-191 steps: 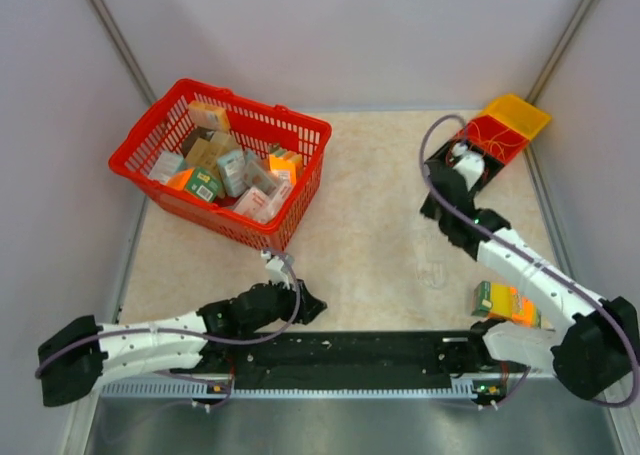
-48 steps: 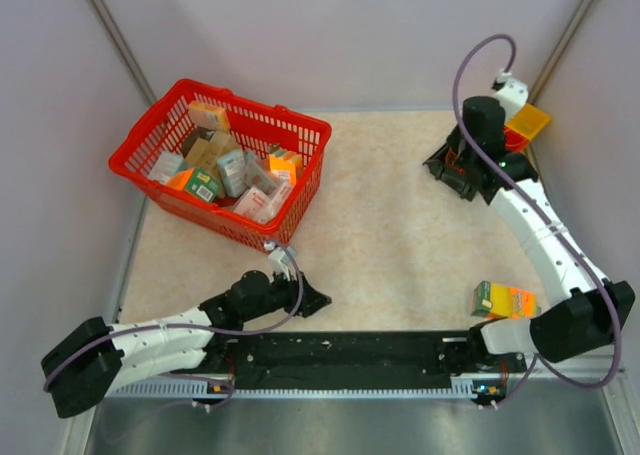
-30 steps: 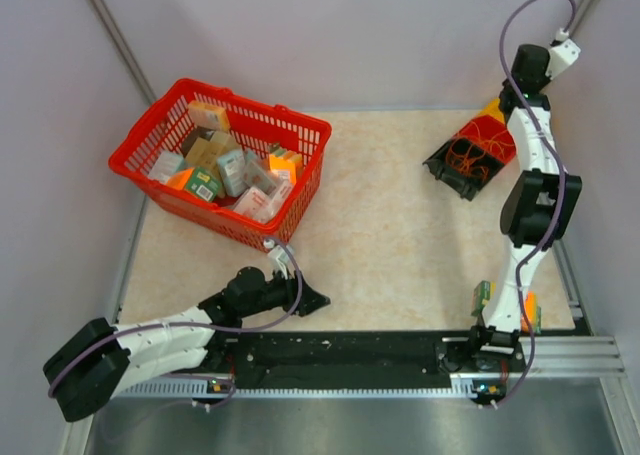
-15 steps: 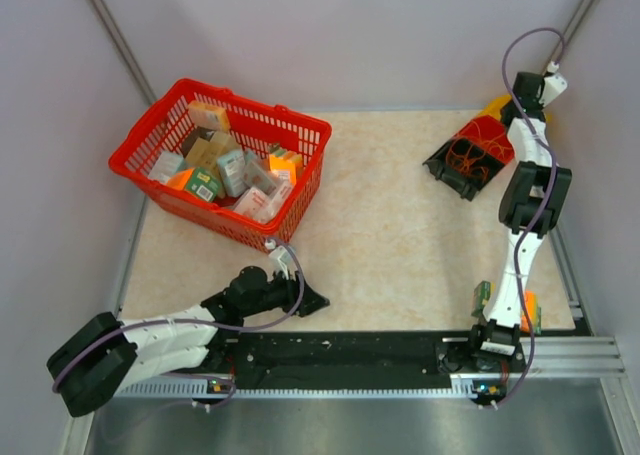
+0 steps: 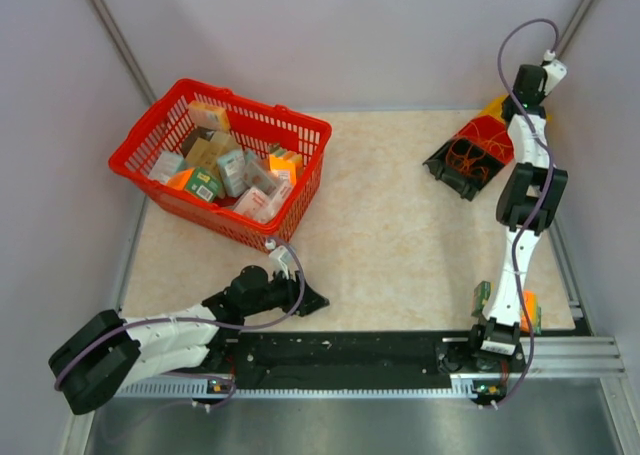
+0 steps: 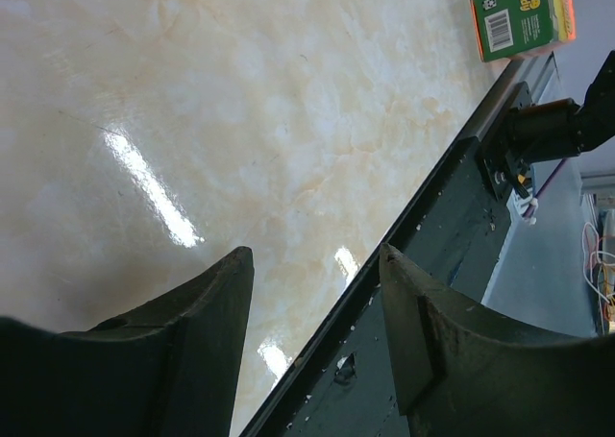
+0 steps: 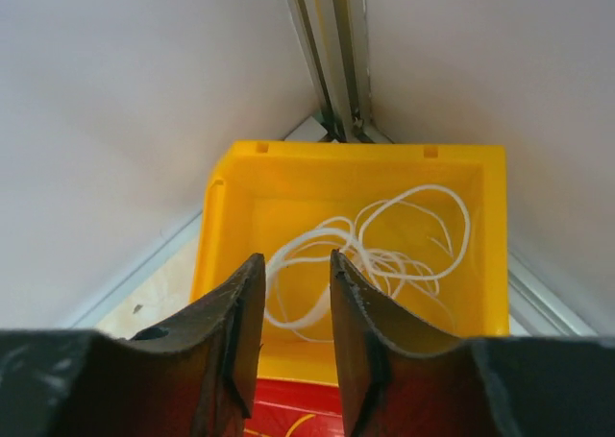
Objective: Untangle the cables
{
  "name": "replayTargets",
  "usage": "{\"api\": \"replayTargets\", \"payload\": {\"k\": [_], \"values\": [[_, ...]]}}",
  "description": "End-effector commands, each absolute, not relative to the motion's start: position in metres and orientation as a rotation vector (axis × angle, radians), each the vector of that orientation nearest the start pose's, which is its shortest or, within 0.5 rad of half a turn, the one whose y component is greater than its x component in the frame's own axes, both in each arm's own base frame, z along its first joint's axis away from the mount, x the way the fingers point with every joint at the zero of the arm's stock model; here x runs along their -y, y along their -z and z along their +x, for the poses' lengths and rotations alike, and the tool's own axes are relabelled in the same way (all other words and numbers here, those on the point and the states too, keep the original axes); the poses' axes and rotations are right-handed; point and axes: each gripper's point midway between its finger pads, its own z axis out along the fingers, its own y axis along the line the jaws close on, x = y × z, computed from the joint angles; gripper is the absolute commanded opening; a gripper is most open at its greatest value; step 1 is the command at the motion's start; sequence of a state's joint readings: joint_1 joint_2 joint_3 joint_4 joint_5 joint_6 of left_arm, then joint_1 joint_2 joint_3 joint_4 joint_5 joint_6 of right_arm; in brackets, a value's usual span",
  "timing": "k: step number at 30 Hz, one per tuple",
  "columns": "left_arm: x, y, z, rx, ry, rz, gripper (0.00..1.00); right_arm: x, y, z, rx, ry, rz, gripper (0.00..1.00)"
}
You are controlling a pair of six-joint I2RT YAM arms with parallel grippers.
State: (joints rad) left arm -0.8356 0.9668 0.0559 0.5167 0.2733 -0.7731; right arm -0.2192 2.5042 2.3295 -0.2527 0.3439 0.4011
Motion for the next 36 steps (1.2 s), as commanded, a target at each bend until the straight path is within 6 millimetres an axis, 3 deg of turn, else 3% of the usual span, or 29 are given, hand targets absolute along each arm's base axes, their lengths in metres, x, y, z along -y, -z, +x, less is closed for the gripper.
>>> {"api": "replayTargets", "payload": {"k": [1,5,8,10,12,15,17,19,20,22,25,26,31,34,36], "values": [[0.263,-0.077,0.135,-2.107,1.309,0.276,0.59,0.205,-0.188,0.674,-1.731,0.269,0.739,0.41],[0.264,-0.077,0.136,-2.109,1.313,0.276,0.59,0.199,-0.195,0.672,-1.733,0.228,0.753,0.55],[0.264,-0.076,0.136,-2.114,1.311,0.275,0.59,0.184,-0.218,0.668,-1.721,0.171,0.765,0.59],[0.264,-0.075,0.136,-2.116,1.310,0.272,0.59,0.164,-0.244,0.662,-1.706,0.177,0.747,0.62],[0.264,-0.076,0.136,-2.118,1.311,0.266,0.59,0.136,-0.278,0.651,-1.692,0.192,0.721,0.64],[0.263,-0.075,0.136,-2.122,1.309,0.260,0.59,0.074,-0.318,0.622,-1.692,0.162,0.660,0.66],[0.262,-0.074,0.137,-2.124,1.303,0.250,0.59,0.021,-0.331,0.594,-1.723,0.133,0.590,0.67],[0.261,-0.074,0.137,-2.130,1.299,0.239,0.59,-0.028,-0.330,0.560,-1.775,0.074,0.512,0.68],[0.260,-0.074,0.137,-2.130,1.297,0.235,0.59,-0.054,-0.317,0.543,-1.827,0.030,0.464,0.69],[0.259,-0.073,0.137,-2.135,1.290,0.225,0.59,-0.104,-0.309,0.495,-1.894,-0.118,0.364,0.70],[0.256,-0.070,0.136,-2.142,1.284,0.212,0.59,-0.143,-0.265,0.418,-1.999,-0.223,0.273,0.72],[0.255,-0.069,0.136,-2.146,1.275,0.211,0.60,-0.147,-0.228,0.388,-2.065,-0.211,0.242,0.72],[0.251,-0.070,0.136,-2.143,1.255,0.216,0.60,-0.146,-0.165,0.293,-2.197,-0.367,0.188,0.73],[0.255,-0.075,0.133,-2.124,1.291,0.235,0.60,-0.140,-0.156,0.255,-2.208,-0.455,0.171,0.73],[0.259,-0.084,0.128,-2.106,1.329,0.290,0.60,-0.136,-0.169,0.239,-2.190,-0.493,0.152,0.73]]}}
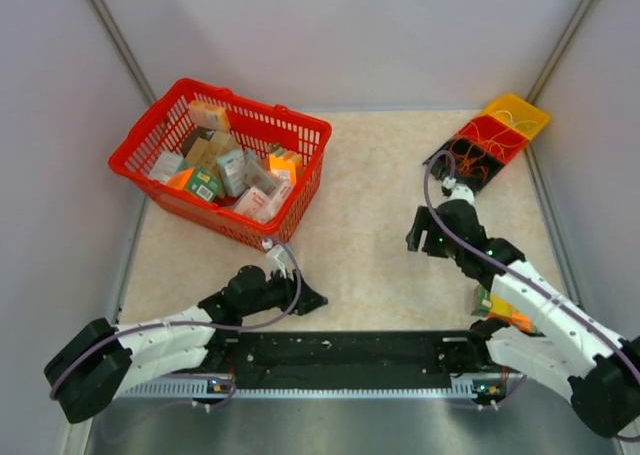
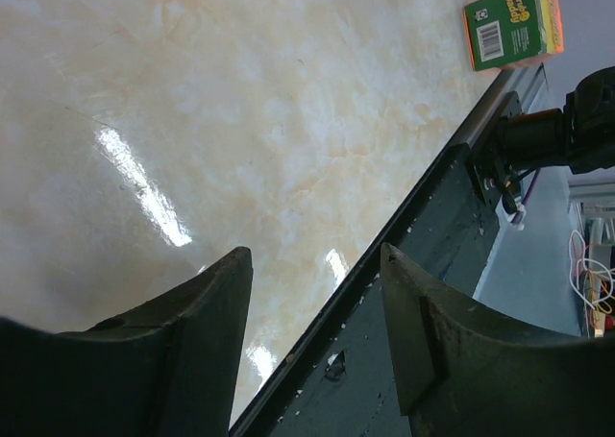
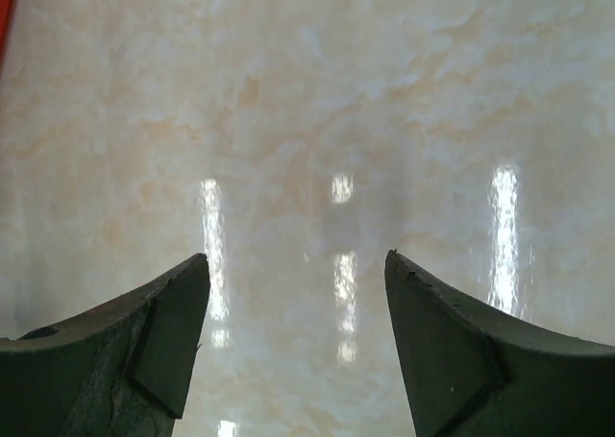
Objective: Untangle the cables
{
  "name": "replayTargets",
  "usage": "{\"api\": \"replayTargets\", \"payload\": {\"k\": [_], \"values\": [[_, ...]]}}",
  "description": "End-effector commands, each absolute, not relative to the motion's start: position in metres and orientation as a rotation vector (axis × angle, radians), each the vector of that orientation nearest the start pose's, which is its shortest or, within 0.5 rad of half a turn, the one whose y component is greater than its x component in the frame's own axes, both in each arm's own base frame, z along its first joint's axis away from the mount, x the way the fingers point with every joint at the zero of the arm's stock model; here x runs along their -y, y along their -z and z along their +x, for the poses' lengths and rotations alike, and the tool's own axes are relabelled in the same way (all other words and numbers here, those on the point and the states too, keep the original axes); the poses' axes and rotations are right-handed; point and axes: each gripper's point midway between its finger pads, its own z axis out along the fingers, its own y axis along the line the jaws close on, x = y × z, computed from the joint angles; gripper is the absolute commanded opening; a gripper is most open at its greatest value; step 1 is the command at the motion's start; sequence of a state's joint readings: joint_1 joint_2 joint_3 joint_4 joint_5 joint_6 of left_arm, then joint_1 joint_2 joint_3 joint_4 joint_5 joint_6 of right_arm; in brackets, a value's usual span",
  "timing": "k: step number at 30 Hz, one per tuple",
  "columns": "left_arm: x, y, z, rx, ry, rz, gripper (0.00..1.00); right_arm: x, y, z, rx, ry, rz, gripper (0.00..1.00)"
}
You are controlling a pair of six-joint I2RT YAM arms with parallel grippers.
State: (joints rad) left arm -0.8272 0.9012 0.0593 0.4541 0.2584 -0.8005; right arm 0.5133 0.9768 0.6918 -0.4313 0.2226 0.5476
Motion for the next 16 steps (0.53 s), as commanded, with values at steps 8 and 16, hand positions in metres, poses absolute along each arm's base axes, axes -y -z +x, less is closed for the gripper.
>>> {"api": "replayTargets", "payload": {"k": [8,16], "values": [[0.262,-0.197,0.125,-1.710,1.460,0.388,0.63,-0.085,-0.284,0.193,-1.848,-0.499,0.150,0.87],[0.219,-0.381,0.122,-1.388,1.189,0.515,0.67,-0.017,-0.420,0.122,-1.372,-0.495,0.177,0.99]]}}
